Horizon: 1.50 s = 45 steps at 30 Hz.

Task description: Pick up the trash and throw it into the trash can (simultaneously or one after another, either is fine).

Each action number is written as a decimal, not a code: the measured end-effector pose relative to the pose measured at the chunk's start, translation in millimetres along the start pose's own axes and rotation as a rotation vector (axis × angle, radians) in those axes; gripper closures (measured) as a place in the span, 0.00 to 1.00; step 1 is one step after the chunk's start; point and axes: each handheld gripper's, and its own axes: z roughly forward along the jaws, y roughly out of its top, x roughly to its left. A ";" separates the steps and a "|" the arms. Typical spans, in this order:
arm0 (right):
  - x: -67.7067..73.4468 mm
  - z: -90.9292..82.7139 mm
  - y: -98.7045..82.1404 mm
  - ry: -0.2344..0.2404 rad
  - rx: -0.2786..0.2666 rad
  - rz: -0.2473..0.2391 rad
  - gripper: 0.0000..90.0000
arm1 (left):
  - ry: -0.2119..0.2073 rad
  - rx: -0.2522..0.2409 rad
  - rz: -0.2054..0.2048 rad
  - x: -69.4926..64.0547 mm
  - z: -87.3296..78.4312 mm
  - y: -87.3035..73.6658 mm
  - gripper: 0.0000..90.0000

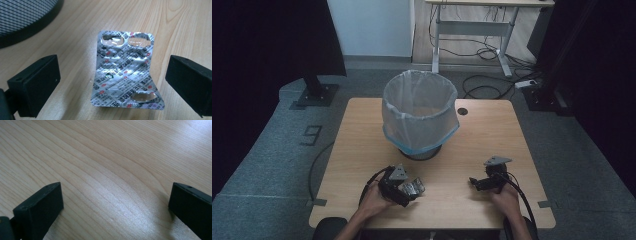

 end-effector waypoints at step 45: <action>0.0 0.0 0.0 0.000 0.000 0.000 0.00 | 0.010 0.072 -0.012 11.2 -9.5 5.7 0.38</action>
